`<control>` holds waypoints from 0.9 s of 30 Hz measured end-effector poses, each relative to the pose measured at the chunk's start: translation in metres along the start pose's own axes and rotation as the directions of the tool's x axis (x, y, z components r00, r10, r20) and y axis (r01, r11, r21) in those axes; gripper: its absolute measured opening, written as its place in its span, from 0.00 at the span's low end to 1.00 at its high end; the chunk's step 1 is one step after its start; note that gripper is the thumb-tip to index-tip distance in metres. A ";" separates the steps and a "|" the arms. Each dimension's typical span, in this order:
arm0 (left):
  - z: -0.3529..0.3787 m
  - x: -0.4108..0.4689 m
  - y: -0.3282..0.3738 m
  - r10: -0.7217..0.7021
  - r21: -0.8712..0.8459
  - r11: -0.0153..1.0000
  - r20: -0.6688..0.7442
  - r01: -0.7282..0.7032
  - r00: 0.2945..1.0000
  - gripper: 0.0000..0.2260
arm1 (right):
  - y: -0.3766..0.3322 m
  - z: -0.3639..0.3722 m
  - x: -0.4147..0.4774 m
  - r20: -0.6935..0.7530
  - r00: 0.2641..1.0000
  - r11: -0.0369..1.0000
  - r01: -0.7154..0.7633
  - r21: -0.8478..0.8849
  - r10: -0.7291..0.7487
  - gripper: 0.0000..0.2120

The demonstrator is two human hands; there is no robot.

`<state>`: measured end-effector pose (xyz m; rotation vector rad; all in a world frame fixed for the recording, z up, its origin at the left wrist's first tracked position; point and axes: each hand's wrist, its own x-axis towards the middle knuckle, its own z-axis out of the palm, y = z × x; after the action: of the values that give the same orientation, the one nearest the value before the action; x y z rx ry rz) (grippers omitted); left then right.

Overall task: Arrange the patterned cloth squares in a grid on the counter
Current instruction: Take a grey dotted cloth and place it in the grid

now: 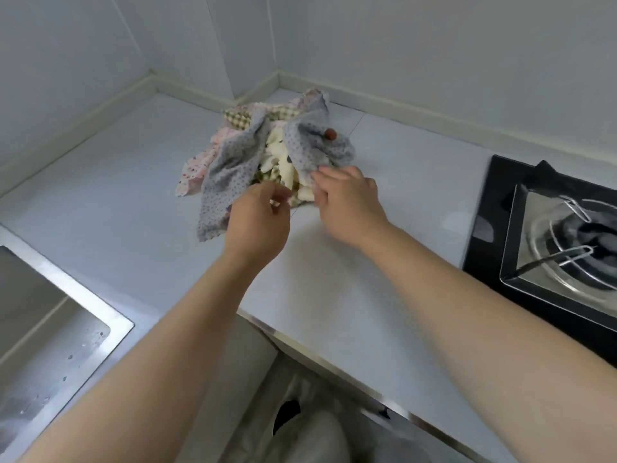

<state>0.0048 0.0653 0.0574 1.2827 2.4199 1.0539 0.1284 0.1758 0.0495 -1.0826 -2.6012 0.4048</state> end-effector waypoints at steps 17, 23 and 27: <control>-0.005 -0.105 0.055 0.337 -0.286 0.866 -0.270 -0.410 0.902 0.07 | -0.040 -0.109 -0.149 -0.468 0.878 0.792 0.213 0.572 0.101 0.20; -0.046 -0.173 0.062 0.370 -0.273 0.863 -0.235 -0.426 0.899 0.07 | -0.058 -0.123 -0.220 -0.517 0.833 0.865 0.101 0.492 0.197 0.17; -0.066 -0.207 0.065 0.389 -0.306 0.851 -0.178 -0.426 0.904 0.06 | -0.067 -0.126 -0.257 -0.565 0.800 0.930 0.023 0.366 0.203 0.11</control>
<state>0.1387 -0.1062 0.1196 1.6854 1.9456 1.6090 0.3054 -0.0369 0.1488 -1.0040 -1.8345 0.4472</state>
